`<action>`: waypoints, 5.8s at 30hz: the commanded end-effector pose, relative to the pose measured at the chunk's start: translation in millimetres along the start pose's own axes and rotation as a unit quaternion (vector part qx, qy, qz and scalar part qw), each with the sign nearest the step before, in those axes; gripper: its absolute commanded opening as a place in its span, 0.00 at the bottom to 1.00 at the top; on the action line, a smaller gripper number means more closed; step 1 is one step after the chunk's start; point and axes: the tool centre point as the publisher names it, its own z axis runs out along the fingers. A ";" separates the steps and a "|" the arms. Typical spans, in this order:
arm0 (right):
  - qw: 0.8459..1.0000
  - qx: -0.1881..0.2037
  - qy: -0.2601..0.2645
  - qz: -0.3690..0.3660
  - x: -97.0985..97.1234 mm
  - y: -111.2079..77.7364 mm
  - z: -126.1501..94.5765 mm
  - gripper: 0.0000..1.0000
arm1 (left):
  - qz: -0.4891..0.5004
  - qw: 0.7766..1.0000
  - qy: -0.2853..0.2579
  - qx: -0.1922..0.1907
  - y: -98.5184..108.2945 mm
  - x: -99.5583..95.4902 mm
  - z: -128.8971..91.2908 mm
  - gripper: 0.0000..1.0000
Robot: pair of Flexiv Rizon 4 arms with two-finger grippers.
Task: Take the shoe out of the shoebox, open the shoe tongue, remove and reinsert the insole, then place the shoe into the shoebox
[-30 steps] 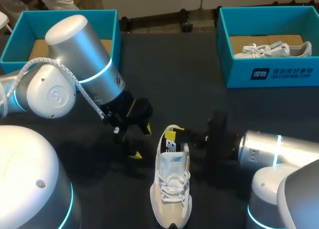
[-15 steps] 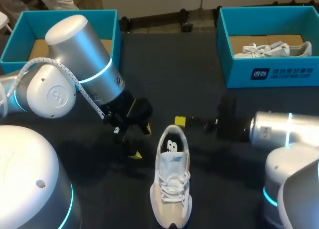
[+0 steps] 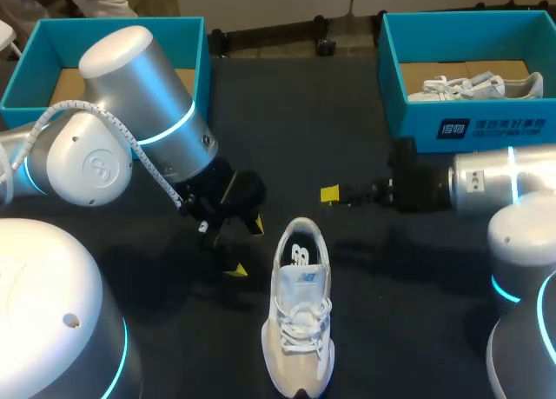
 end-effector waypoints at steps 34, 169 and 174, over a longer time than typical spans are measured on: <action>0.941 0.199 -0.272 0.017 18.0 -7.2 -21.0 0.00 | 0.095 0.993 0.055 -0.050 70.2 -6.5 -71.1 1.00; 0.679 0.065 -0.712 0.169 -48.0 -104.6 63.3 0.00 | 0.324 0.939 0.084 -0.079 212.0 -83.9 -221.7 1.00; 0.676 0.075 -0.709 0.186 -57.4 -114.9 69.6 0.00 | 0.324 0.939 0.084 -0.079 212.0 -83.9 -221.7 1.00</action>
